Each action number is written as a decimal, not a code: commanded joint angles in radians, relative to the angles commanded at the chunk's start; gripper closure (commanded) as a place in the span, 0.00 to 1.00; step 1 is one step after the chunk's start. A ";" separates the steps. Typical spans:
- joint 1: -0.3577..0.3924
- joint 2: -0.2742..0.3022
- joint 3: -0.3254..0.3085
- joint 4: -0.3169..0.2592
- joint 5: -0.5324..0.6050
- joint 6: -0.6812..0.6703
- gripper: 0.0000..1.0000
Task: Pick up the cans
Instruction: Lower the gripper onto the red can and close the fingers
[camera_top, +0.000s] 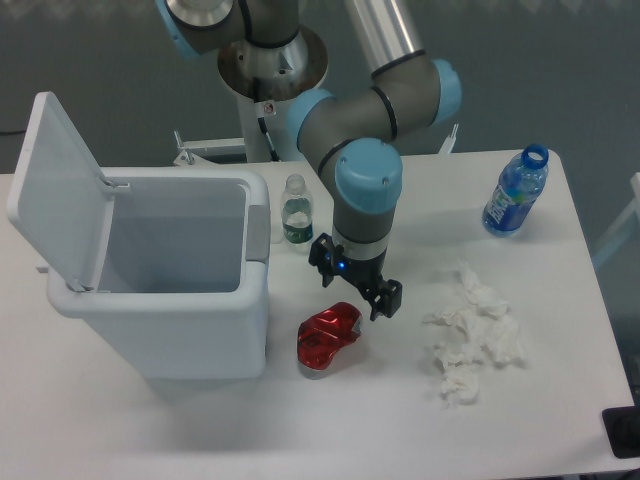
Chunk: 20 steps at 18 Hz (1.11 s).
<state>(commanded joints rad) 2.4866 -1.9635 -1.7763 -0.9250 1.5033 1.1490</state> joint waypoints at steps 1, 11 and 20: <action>0.002 0.000 0.000 0.000 -0.003 0.000 0.00; 0.000 -0.054 0.020 0.003 0.002 0.008 0.00; -0.005 -0.084 0.034 0.002 0.003 0.009 0.00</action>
<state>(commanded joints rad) 2.4820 -2.0479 -1.7426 -0.9235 1.5064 1.1581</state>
